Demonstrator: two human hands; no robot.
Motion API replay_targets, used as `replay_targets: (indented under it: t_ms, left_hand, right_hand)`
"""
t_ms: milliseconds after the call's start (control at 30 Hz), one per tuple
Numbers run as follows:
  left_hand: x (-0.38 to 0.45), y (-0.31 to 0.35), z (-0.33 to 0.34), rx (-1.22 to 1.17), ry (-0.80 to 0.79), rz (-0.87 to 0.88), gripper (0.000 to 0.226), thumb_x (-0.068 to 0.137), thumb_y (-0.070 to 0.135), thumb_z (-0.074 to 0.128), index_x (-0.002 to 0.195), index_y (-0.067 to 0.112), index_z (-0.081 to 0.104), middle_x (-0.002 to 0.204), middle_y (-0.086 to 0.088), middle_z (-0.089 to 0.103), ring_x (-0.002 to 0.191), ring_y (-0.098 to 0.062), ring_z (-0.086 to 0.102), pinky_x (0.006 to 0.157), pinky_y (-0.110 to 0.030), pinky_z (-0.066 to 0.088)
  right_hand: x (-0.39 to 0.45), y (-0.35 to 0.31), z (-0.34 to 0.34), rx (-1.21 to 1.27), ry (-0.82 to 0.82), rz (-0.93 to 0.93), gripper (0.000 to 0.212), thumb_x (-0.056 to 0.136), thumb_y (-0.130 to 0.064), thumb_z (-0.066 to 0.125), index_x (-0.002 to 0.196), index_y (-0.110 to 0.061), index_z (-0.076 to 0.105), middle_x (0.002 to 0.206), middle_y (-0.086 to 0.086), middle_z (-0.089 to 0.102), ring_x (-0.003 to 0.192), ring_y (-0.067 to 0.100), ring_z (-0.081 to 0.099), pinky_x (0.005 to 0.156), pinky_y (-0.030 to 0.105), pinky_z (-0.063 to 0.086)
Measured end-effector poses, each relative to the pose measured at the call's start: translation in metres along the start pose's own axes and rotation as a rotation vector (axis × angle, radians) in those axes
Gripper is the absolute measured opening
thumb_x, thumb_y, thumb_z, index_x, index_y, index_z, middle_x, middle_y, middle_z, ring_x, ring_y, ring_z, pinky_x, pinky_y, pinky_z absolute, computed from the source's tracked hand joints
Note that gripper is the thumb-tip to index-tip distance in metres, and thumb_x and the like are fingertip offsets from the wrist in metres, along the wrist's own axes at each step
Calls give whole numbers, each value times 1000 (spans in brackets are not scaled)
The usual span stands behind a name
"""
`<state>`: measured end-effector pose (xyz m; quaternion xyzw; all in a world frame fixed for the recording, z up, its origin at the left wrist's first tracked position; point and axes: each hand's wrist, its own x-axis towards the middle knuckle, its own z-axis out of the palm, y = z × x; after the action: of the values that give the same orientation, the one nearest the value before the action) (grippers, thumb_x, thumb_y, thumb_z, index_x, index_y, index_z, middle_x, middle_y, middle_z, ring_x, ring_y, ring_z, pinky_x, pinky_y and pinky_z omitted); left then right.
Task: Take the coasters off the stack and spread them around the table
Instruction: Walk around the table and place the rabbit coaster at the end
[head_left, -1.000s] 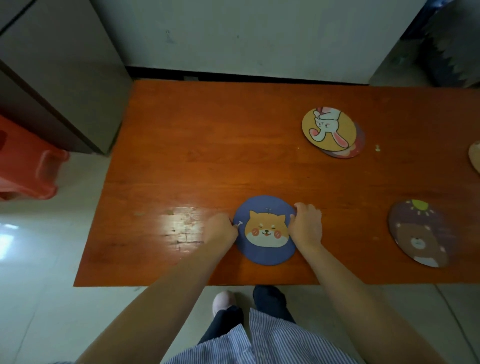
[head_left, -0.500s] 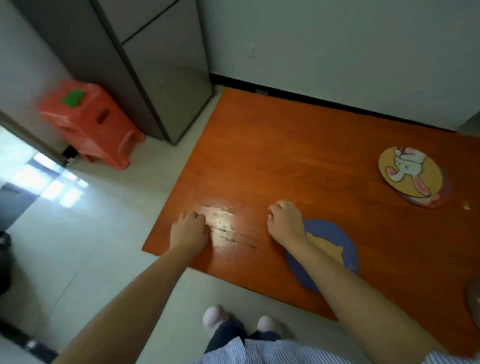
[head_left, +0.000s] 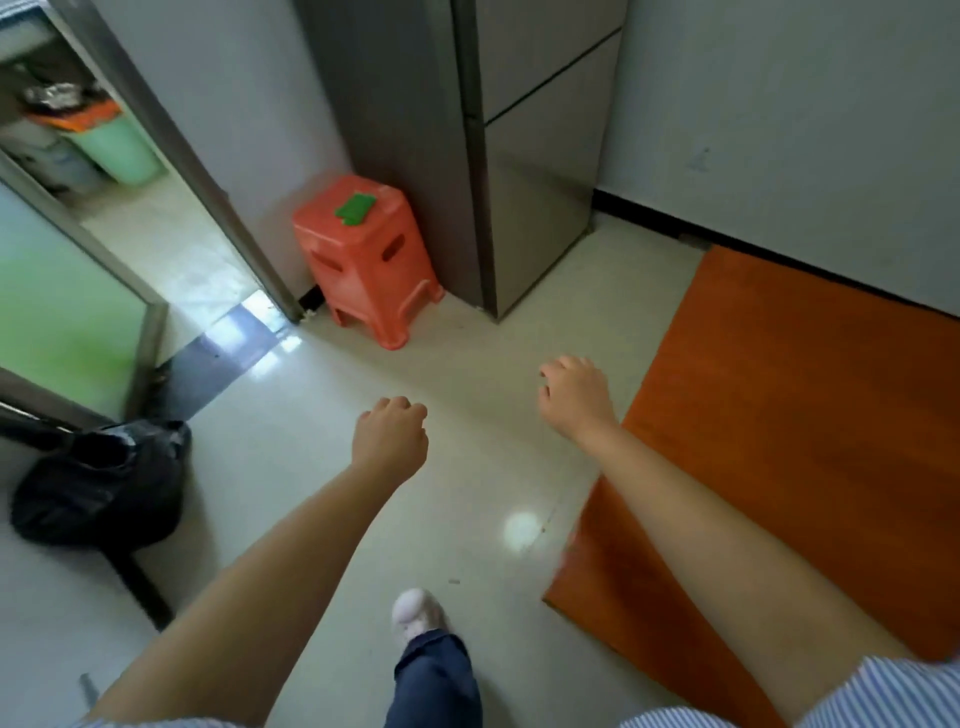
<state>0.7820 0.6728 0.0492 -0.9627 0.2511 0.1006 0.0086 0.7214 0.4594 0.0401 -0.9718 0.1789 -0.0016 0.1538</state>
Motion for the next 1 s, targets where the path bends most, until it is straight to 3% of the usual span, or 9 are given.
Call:
replay_targets:
  t_ms: [200, 400, 667, 833, 1000]
  left_hand:
    - [95, -83, -38, 54, -36, 129, 30, 88, 17, 45, 115, 13, 58, 117, -9, 60, 112, -28, 49, 90, -37, 43]
    - [200, -89, -66, 91, -38, 229, 30, 88, 18, 46, 114, 13, 58, 119, -11, 58, 113, -31, 48, 89, -40, 44]
    - [335, 2, -101, 175, -32, 490, 32, 88, 16, 43, 115, 9, 58, 117, -16, 56, 114, -35, 46, 89, -43, 43]
    - [404, 88, -118, 213, -14, 681, 27, 87, 15, 44, 108, 4, 58, 115, -19, 57, 112, -36, 48, 88, -43, 44]
    - [449, 197, -116, 243, -38, 918, 32, 88, 15, 44, 116, 8, 58, 120, -18, 57, 114, -35, 50, 92, -40, 44]
  right_hand:
    - [100, -84, 8, 51, 1, 141, 28, 88, -16, 50, 112, -6, 60, 118, 18, 61, 113, 35, 53, 93, 41, 46]
    - [171, -81, 2, 38, 32, 241, 25, 87, -14, 51, 108, -5, 62, 114, 19, 61, 111, 36, 54, 90, 40, 46]
    - [255, 6, -36, 88, 115, 423, 32, 88, -14, 50, 116, -4, 61, 120, 20, 58, 115, 36, 51, 94, 39, 45]
    - [278, 73, -69, 91, 180, 582, 32, 88, -10, 49, 118, -4, 60, 121, 19, 59, 114, 36, 51, 95, 42, 45]
    - [263, 146, -91, 68, 251, 737, 31, 89, -10, 48, 116, -5, 61, 119, 16, 61, 109, 34, 55, 89, 42, 49]
